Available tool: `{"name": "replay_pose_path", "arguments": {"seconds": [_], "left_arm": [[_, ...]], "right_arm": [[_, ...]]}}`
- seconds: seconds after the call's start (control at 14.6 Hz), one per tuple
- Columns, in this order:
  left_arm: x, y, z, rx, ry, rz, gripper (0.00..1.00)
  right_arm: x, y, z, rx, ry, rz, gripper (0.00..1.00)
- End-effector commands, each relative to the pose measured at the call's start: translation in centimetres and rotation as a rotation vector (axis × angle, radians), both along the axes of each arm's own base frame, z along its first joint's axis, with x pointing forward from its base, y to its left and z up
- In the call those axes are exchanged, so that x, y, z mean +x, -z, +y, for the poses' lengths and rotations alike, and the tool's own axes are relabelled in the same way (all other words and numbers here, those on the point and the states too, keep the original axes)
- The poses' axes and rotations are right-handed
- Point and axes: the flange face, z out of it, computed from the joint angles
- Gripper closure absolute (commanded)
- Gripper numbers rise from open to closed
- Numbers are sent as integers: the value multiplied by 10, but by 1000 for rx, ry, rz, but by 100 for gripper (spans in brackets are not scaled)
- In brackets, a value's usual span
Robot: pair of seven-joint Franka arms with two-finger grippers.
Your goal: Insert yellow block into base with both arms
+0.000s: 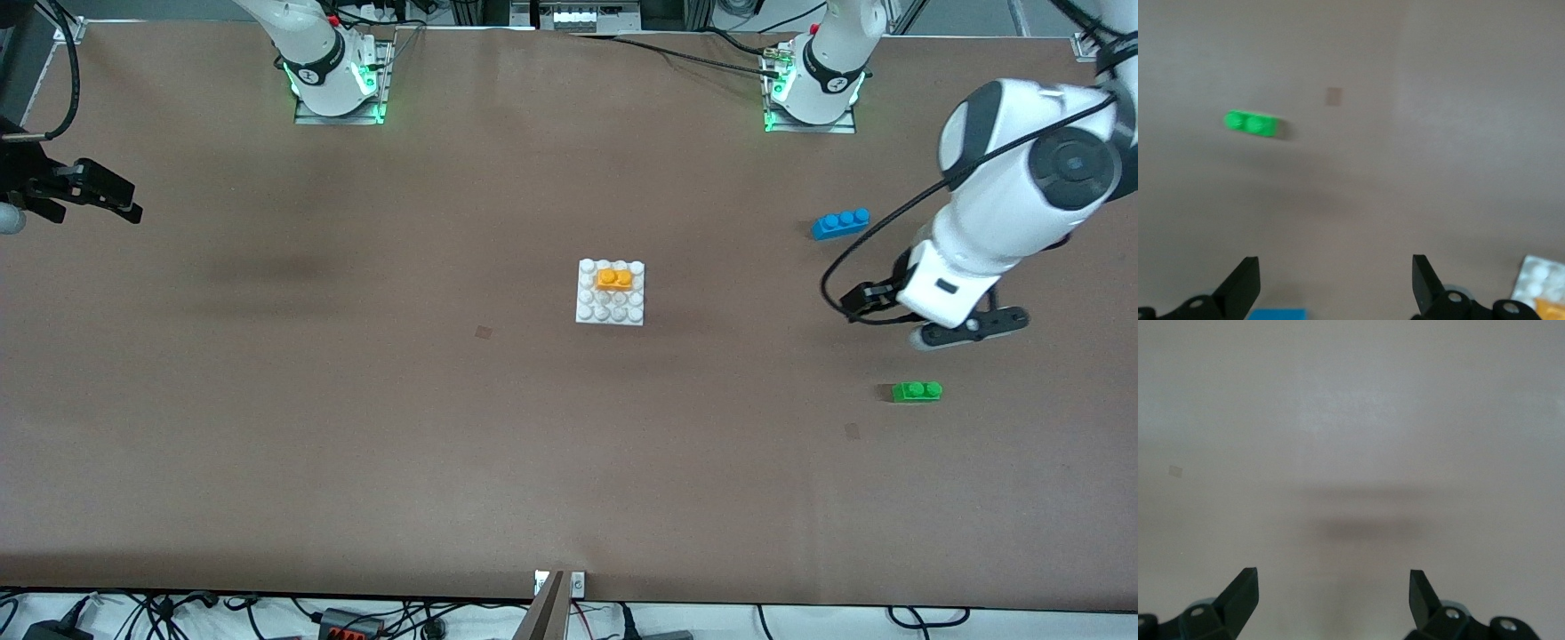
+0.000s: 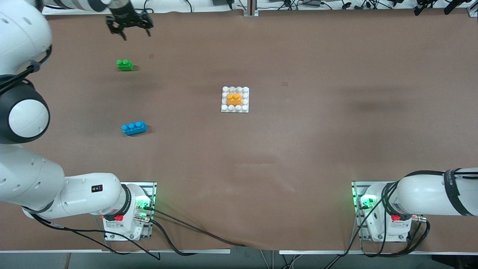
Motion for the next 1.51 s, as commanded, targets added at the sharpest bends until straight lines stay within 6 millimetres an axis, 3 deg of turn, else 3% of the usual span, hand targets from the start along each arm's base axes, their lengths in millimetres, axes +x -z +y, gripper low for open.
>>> {"name": "replay_pose_path", "arguments": {"seconds": [0.0, 0.27, 0.48, 0.96, 1.44], "left_arm": [[0, -41, 25, 11, 24, 27, 0], [-5, -92, 52, -98, -25, 69, 0], [-9, -96, 66, -111, 28, 85, 0], [-8, -105, 65, -105, 135, 80, 0], [-7, -104, 62, -107, 134, 84, 0]], "right_arm": [[-2, -2, 0, -1, -7, -1, 0], [-2, -2, 0, -1, -7, -1, 0], [-2, -2, 0, -1, -7, -1, 0], [-2, -2, 0, -1, -7, -1, 0], [-2, -2, 0, -1, -7, -1, 0]]}}
